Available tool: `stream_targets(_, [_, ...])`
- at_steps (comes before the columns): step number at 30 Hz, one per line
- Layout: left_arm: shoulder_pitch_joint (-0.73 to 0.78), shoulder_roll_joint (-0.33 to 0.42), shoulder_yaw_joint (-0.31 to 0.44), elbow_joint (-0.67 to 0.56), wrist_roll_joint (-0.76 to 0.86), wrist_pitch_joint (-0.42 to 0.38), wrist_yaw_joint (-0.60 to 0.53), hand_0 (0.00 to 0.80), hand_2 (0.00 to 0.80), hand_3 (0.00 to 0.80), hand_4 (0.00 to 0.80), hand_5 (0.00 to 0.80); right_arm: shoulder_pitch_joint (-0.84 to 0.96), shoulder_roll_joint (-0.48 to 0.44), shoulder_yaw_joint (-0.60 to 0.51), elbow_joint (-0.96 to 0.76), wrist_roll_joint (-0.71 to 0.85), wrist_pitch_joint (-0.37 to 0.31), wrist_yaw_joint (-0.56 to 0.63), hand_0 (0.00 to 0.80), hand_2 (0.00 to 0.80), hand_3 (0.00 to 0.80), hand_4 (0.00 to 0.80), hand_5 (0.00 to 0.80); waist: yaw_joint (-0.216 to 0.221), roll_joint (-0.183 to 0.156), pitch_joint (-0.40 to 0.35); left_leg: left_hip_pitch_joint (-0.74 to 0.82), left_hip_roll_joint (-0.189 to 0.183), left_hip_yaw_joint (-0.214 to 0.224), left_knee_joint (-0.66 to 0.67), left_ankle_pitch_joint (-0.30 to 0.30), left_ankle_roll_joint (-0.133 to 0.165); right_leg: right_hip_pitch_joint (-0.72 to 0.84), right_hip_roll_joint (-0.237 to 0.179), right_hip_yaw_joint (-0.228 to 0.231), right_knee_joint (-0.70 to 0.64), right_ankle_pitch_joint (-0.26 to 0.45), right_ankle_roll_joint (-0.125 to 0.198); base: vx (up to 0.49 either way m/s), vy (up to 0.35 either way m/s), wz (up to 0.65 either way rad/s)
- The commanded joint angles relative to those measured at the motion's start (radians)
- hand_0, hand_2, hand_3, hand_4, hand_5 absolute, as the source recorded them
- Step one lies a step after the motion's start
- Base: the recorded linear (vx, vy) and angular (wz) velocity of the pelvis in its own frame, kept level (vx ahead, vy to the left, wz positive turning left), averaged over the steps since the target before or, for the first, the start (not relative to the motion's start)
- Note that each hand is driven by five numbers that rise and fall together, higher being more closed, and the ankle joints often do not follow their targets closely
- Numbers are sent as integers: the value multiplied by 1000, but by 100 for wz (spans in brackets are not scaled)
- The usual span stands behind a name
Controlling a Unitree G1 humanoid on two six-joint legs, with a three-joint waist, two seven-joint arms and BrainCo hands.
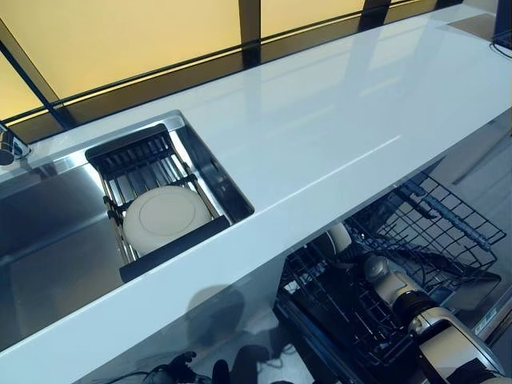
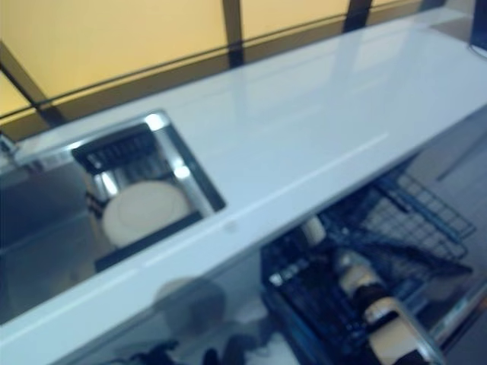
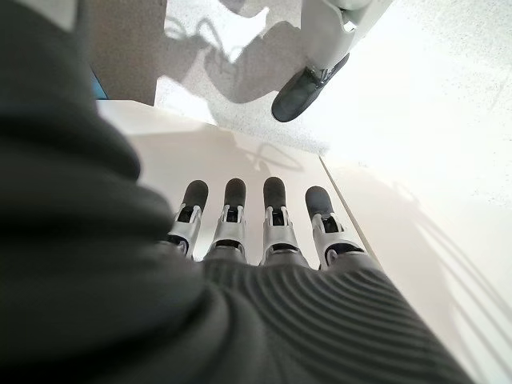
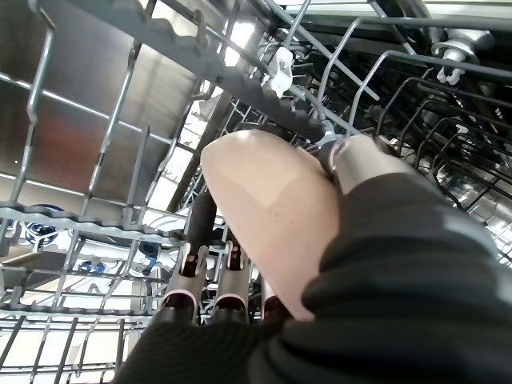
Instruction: Take plates into dishwasher
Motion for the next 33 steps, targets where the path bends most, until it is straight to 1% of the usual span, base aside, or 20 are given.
stream_targets(1, [-85,-14,-28,23,-38,-23,18,0,0,0,0,0,46,-9,73,184,-23,110,28,800,800,800,800,800,32,10,59,-58,-104,-31,-11,-26,82,-127,27,7,158,-62,-46,0,0,0])
stream_targets(23, [-87,-13,-20,21,-36,-13,16,0,0,0,0,0,76,3,64,201,-24,104,23,797,797,797,797,797,31,-2,56,-49,-103,-27,-11,-29,86,-127,30,11,161,-57,-44,0,0,0])
stream_targets(24, [-90,-14,-20,21,-37,-11,18,0,0,0,0,0,79,4,64,203,-25,104,17,307,307,307,307,307,30,-2,57,-48,-104,-27,-11,-30,88,-128,29,12,161,-56,-44,0,0,0])
stream_targets(25, [-91,-14,-20,22,-37,-11,18,0,0,0,0,0,79,4,64,203,-27,104,17,0,0,0,0,0,30,-3,58,-48,-104,-27,-10,-31,88,-128,29,12,161,-55,-44,0,0,0])
stream_targets(33, [-98,-17,-16,37,-35,-20,18,0,0,0,0,0,85,9,63,200,-28,92,0,0,0,0,0,0,27,-12,56,-41,-104,-22,-8,-37,90,-122,30,19,158,-54,-43,0,0,0])
